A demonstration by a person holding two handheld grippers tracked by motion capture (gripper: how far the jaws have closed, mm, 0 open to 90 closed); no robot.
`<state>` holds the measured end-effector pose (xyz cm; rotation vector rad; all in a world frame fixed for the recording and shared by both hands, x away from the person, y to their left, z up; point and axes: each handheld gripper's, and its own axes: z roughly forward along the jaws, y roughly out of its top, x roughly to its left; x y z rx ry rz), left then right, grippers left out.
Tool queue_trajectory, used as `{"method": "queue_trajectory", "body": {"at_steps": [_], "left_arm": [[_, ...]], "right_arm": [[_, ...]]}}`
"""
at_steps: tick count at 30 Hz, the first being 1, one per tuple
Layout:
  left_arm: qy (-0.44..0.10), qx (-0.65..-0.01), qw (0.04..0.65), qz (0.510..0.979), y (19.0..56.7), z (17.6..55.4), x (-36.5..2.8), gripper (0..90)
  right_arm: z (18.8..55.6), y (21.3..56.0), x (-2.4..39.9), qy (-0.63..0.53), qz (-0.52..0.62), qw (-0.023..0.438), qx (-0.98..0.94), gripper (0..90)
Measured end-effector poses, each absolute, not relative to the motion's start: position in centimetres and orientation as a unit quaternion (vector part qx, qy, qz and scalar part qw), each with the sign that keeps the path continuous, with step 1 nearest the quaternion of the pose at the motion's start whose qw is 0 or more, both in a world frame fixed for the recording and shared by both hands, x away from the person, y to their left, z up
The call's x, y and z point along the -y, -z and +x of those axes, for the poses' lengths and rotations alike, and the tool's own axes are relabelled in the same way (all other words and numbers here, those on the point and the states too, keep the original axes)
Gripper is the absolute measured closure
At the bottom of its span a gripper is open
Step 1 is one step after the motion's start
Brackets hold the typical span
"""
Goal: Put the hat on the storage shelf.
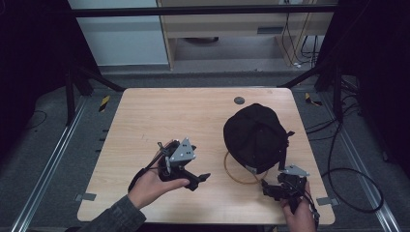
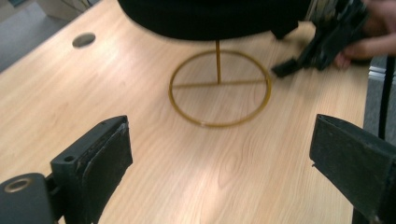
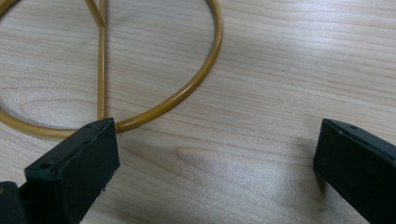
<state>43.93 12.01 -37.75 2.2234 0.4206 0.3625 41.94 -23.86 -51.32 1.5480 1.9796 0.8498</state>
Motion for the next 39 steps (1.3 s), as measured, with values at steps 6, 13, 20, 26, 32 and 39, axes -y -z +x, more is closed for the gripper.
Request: {"method": "queue_trajectory", "body": {"at_steps": [6,13,20,26,32,39], "left_arm": [[-0.143,-0.179,0.406,0.885,39.5,43.4,-13.1,5.3],[-0.143,-0.208,0.399,0.882,41.8,43.5,-15.4,5.5],[-0.148,-0.228,0.383,0.883,43.5,43.5,-17.3,5.6],[-0.149,-0.246,0.373,0.882,44.5,43.8,-18.8,5.6],[-0.156,-0.266,0.358,0.881,45.5,44.5,-20.4,5.6],[-0.16,-0.29,0.341,0.88,46.9,45.3,-22.4,5.6]], "right_arm": [[41.9,51.3,23.9,-0.311,0.566,0.242,-0.724,0.3],[41.9,51.3,23.9,-0.311,0.566,0.242,-0.724,0.3],[41.9,51.3,23.9,-0.311,0.566,0.242,-0.724,0.3],[41.9,51.3,23.9,-0.311,0.566,0.242,-0.724,0.3],[41.9,51.3,23.9,-0.311,0.566,0.242,-0.724,0.3],[41.9,51.3,23.9,-0.311,0.566,0.242,-0.724,0.3]]}}
